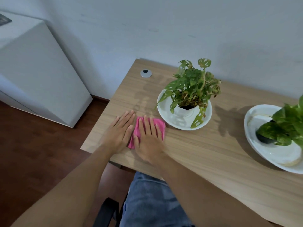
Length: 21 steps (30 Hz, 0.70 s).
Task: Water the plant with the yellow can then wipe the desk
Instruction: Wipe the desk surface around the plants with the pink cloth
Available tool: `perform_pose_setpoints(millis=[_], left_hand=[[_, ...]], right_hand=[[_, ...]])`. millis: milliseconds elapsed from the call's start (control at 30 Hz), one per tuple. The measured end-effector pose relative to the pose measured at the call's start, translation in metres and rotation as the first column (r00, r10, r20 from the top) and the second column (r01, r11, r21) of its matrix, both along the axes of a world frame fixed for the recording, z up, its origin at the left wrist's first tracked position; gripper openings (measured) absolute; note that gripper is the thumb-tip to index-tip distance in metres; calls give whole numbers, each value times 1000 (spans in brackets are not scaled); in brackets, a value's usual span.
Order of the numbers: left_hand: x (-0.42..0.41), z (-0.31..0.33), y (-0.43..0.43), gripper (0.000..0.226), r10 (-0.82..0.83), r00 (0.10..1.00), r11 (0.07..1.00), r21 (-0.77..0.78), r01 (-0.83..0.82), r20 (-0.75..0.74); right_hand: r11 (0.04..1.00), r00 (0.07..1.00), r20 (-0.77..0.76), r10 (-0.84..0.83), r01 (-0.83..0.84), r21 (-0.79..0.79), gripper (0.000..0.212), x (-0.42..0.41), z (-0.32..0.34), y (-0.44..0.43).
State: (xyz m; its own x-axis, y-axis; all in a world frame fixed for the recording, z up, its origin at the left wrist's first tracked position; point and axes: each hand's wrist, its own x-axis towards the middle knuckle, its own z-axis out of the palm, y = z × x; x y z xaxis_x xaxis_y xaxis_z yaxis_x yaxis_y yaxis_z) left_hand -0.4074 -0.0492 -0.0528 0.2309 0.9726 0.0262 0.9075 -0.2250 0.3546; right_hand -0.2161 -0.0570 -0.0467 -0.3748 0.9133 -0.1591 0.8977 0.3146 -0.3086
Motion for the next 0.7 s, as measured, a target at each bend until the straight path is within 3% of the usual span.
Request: perform_pose_setpoints(millis=[267, 433, 700], left_hand=[[32, 11, -3, 71, 49, 997, 997, 63, -52, 60], [74, 6, -21, 60, -101, 991, 990, 102, 93, 82], [150, -5, -41, 55, -288, 953, 949, 162, 271, 93]], right_hand=[[991, 991, -49, 125, -122, 50, 76, 66, 5, -25], [983, 990, -38, 139, -133, 129, 70, 131, -5, -60], [985, 1000, -19, -3, 6, 170, 69, 214, -8, -77]])
